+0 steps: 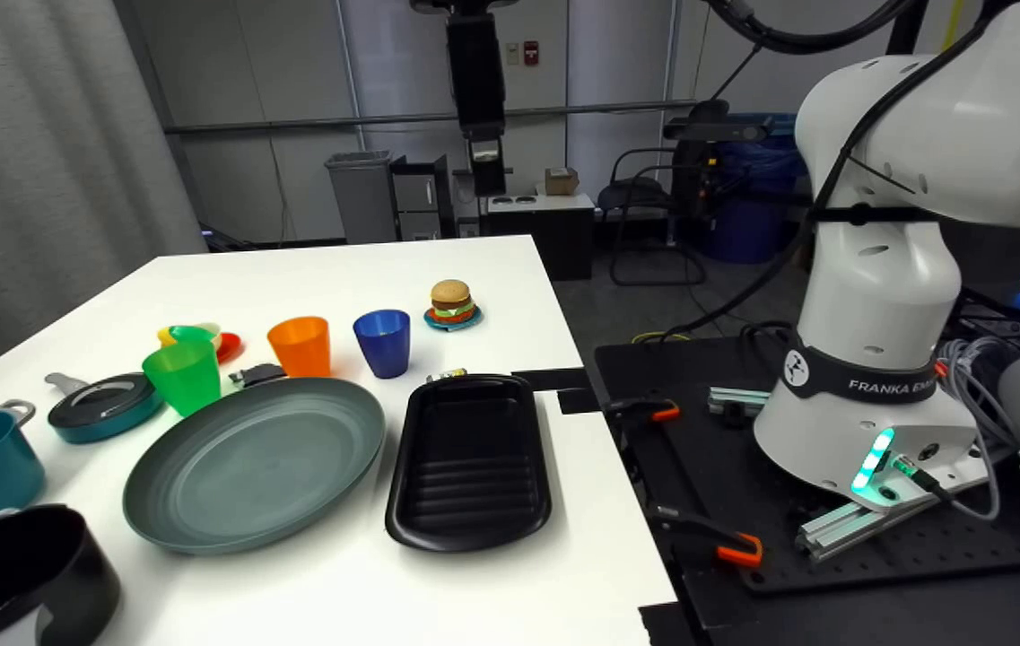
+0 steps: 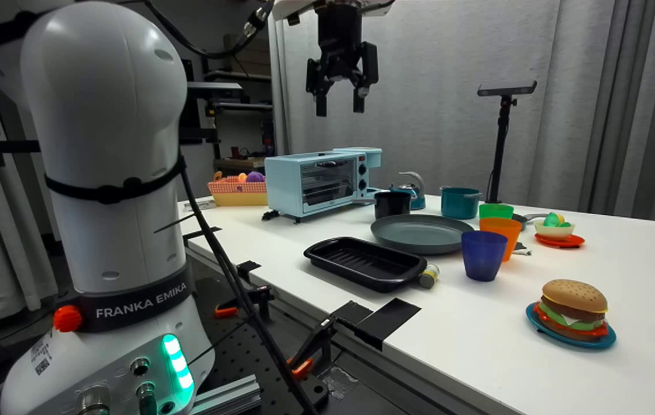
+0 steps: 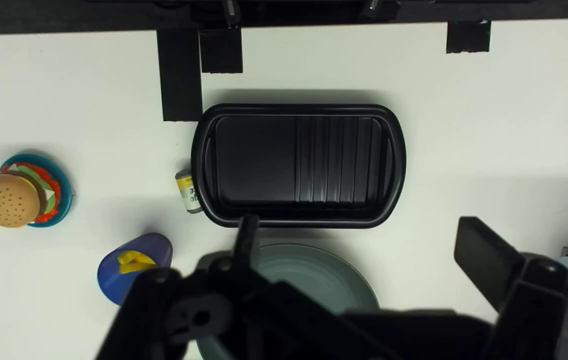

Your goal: Pour the potato fries in the blue cup on the plate

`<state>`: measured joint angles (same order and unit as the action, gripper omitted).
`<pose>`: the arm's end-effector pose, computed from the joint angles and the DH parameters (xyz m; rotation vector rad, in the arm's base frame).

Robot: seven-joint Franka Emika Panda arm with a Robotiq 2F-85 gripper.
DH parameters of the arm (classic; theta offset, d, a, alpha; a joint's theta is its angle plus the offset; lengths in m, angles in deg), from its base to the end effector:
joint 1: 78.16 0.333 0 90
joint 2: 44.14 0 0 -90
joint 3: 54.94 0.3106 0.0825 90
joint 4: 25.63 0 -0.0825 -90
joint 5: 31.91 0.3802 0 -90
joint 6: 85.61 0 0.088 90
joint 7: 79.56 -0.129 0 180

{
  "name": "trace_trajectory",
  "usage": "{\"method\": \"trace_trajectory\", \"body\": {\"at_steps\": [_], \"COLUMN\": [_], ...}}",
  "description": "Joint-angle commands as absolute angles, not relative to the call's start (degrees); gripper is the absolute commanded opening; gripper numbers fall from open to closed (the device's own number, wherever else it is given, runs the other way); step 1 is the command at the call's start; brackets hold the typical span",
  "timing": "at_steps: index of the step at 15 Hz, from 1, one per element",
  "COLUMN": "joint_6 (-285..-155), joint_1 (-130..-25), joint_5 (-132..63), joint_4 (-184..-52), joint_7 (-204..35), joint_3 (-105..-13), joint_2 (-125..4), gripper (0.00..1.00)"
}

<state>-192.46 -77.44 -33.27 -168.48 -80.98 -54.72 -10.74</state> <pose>0.3659 0.0037 0.4561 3.1152 -0.0026 -0.0699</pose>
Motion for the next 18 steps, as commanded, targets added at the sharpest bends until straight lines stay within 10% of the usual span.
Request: {"method": "trace_trajectory", "body": {"at_steps": [1, 18], "joint_6": [-192.34, -192.00], "joint_1": [-77.65, -77.60], "joint_5": [-33.15, -32.98], "joint_4": [-168.38, -168.38], "joint_7": [-80.89, -80.84], "joint_3": [-54.52, -54.48], "joint_2": [-10.76, -11.08], "gripper": [1.00, 1.00]}}
